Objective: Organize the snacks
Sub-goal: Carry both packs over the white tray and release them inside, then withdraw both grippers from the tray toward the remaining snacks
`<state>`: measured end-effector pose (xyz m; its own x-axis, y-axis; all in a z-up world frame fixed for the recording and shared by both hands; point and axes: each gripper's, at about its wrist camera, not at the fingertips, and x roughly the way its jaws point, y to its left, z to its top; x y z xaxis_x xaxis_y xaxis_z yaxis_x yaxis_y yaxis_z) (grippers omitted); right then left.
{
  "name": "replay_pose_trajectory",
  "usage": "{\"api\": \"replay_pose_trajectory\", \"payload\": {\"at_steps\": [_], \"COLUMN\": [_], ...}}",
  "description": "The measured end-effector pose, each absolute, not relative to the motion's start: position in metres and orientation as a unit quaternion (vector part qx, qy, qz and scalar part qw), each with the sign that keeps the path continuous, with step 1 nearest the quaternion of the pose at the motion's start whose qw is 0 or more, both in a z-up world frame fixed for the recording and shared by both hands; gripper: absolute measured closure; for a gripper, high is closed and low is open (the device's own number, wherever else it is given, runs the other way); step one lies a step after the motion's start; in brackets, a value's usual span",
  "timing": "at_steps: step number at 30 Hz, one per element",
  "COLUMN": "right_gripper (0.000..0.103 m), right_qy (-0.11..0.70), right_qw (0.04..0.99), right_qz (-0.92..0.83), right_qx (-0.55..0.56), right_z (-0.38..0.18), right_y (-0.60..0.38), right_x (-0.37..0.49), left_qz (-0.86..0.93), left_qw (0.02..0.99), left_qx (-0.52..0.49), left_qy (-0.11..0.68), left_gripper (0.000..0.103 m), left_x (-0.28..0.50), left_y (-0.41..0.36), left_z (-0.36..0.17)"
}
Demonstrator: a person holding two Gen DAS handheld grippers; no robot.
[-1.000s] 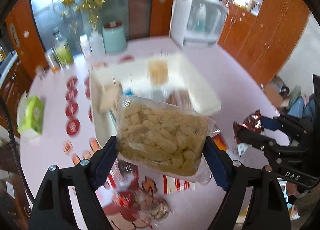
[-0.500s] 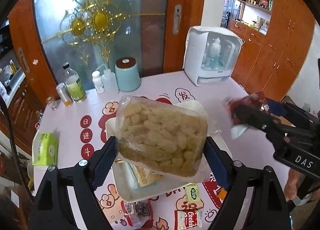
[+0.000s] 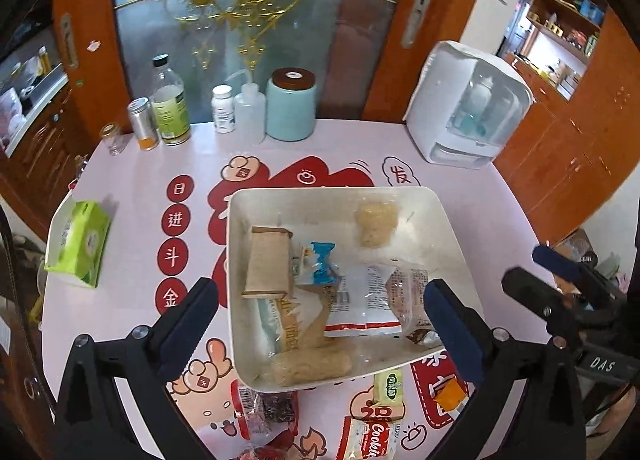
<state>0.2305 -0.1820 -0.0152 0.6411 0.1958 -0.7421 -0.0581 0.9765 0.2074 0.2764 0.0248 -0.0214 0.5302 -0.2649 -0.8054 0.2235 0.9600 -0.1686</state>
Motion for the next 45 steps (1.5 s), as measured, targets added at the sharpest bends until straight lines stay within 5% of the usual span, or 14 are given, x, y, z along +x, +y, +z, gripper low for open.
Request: {"api": "replay_pose_trajectory", "payload": {"at_steps": [21,45], "right_gripper": [0.010,0.022], "right_qy": [0.413,0.486], "right_qw": [0.907,0.866], "right_qz": [0.063,0.116], "right_qx": [0.053,-0.013], "right_z": [-0.010,-0.082], "right_y": [-0.172,-0.083], "right_x": [0.179,0.107], "left_qz": [-0.129,-0.137], "left_qw": [0.906,0.863], "left_qx": [0.008,0.070], "left_qy": [0.403,0.482], "left_gripper": [0.001,0.001], "left_x": [0.212,0.128], "left_y": [0.039,0.096], "left_z": [-0.005,-0.077]}}
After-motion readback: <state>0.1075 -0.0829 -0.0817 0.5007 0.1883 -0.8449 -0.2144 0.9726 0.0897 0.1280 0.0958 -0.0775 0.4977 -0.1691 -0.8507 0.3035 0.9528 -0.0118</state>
